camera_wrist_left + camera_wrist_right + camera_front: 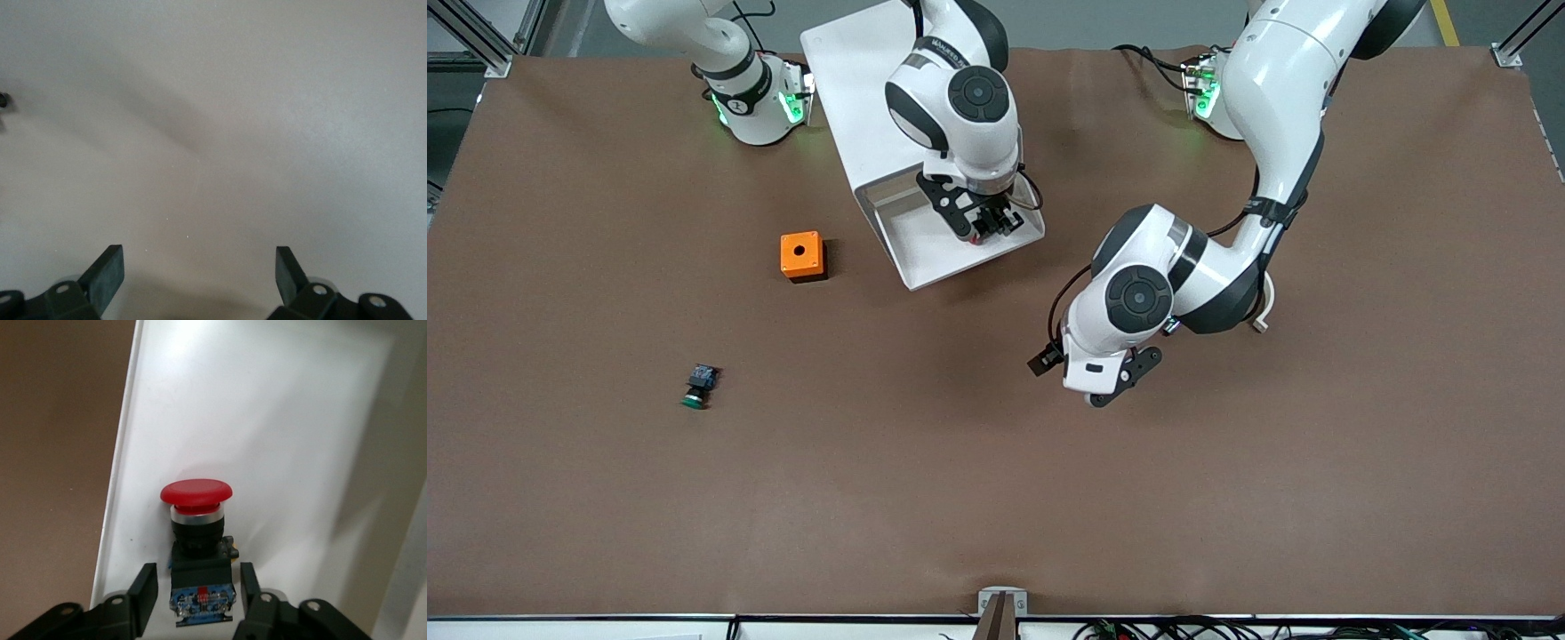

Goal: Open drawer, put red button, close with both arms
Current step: 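Withdraw the right gripper while the left gripper moves to the drawer front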

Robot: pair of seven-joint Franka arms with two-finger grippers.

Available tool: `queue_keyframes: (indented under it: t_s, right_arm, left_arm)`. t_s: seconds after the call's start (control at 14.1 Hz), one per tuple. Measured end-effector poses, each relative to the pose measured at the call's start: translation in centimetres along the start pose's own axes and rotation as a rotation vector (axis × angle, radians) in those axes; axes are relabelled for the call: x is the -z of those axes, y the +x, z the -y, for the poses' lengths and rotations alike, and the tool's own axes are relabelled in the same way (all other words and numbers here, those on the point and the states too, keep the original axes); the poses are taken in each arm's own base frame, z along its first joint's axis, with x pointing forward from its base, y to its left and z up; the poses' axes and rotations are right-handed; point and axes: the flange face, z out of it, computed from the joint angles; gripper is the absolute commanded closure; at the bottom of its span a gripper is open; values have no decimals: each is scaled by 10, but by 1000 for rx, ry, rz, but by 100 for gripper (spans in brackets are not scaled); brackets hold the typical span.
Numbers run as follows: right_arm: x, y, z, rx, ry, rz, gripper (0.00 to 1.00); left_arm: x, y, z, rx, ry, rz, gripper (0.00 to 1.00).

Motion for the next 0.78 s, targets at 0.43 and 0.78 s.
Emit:
queue_keyframes:
  t_s: [0.43, 0.78]
  right_arm:
    - [71, 10, 11, 197, -61, -5, 0]
    - [117, 90, 15, 502, -154, 27, 0]
  left_arm:
    - [-9, -40, -13, -46, 11, 1, 0]
    - [-20, -88, -25, -104, 27, 3, 0]
